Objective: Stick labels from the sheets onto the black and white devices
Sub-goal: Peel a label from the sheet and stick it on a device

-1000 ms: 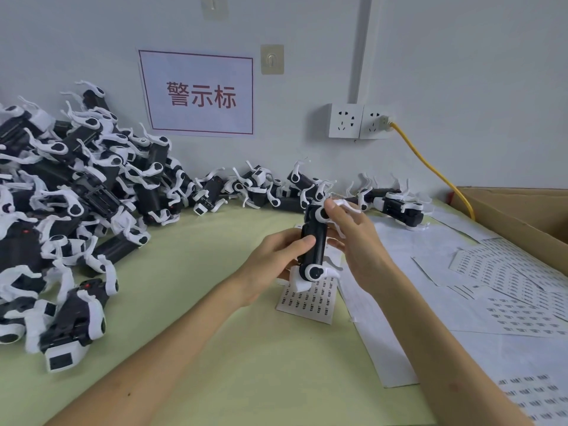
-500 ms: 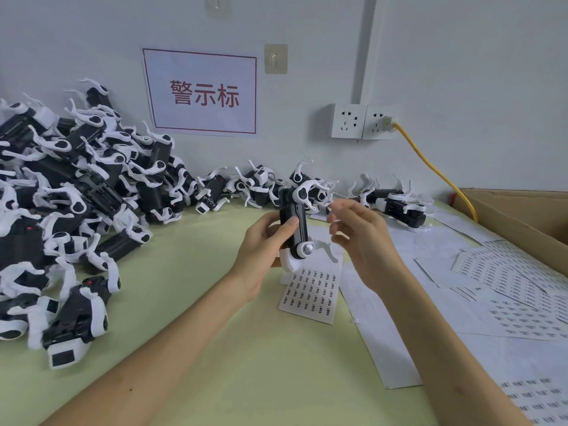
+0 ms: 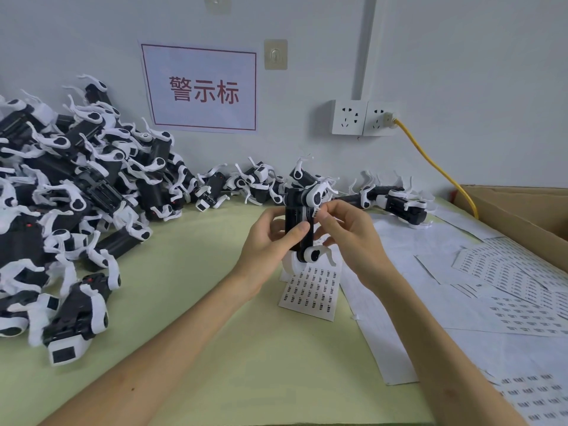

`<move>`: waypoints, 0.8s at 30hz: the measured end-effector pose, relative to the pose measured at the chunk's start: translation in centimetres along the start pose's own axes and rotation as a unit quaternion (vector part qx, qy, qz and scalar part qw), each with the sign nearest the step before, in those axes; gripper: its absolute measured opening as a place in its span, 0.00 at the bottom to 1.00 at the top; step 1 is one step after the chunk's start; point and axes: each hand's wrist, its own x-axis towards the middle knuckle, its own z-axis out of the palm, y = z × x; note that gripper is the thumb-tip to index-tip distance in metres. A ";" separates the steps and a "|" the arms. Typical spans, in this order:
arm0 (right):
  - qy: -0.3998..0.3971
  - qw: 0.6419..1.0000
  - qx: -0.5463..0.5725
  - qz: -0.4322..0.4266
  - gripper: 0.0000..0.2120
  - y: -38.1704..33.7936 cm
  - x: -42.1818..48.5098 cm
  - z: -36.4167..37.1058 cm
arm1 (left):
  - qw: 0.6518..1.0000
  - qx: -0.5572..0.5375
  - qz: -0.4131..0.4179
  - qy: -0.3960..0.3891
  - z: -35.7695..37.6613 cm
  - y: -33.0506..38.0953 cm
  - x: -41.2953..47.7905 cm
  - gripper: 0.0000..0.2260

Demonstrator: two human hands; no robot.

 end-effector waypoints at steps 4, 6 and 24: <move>-0.002 1.000 -0.019 -0.008 0.07 0.0 0.0 0.1 | 1.000 0.006 0.013 0.003 0.0 0.0 0.0 0.20; 0.001 0.999 -0.032 -0.013 0.07 0.0 0.0 0.2 | 1.000 0.012 0.021 0.005 0.0 0.0 0.0 0.20; 0.014 0.991 -0.128 -0.026 0.07 -0.2 -0.2 0.2 | 0.996 0.080 0.041 0.015 -0.1 -0.3 0.1 0.20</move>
